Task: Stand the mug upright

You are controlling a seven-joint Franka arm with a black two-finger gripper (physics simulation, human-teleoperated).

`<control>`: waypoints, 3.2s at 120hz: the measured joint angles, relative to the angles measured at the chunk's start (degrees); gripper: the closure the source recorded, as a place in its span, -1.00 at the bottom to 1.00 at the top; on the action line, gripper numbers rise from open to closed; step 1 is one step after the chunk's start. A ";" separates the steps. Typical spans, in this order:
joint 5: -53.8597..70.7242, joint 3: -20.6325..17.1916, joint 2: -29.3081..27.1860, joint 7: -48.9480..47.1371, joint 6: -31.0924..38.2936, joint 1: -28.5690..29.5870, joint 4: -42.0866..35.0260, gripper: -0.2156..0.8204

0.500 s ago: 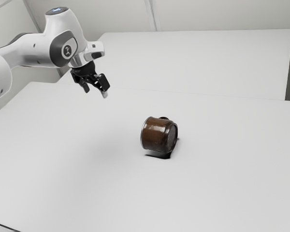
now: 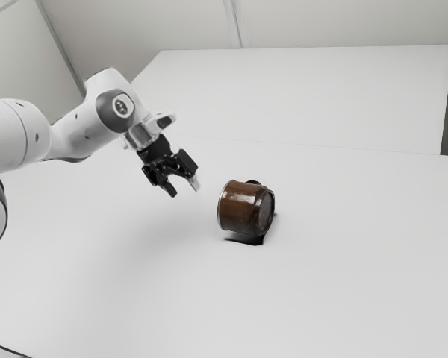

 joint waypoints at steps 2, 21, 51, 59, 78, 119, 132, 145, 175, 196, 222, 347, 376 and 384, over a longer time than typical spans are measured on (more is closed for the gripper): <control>-1.24 0.11 0.34 0.56 -0.14 -0.04 0.00 -0.58; -13.50 1.05 4.15 6.68 -0.78 -0.16 0.26 -0.58; -26.84 1.53 9.47 16.76 -1.43 -0.16 2.16 -0.58; -28.84 1.58 10.00 19.28 -2.08 -0.16 2.68 -0.58; -31.74 1.71 10.33 24.55 -3.36 -0.07 3.08 -0.58; -35.50 1.31 9.67 32.04 -4.40 -0.49 1.81 -0.58; -36.24 1.04 9.30 33.35 -4.33 -1.12 1.10 -0.58; -37.14 0.88 9.14 34.39 -4.15 -1.66 0.05 -0.56; -38.24 0.85 8.65 36.17 -3.49 -2.45 -0.63 -0.03; -39.55 0.81 8.69 37.05 -3.25 -2.52 -1.35 0.57; -42.75 -0.52 8.77 37.85 -2.79 -2.54 -1.45 0.81; 6.07 -0.36 -0.73 11.15 12.88 -7.10 -2.03 0.90; 18.75 -0.36 -2.55 -4.13 14.74 -10.18 -6.11 0.90; 21.45 -0.37 -2.95 -8.31 15.44 -11.06 -7.25 0.90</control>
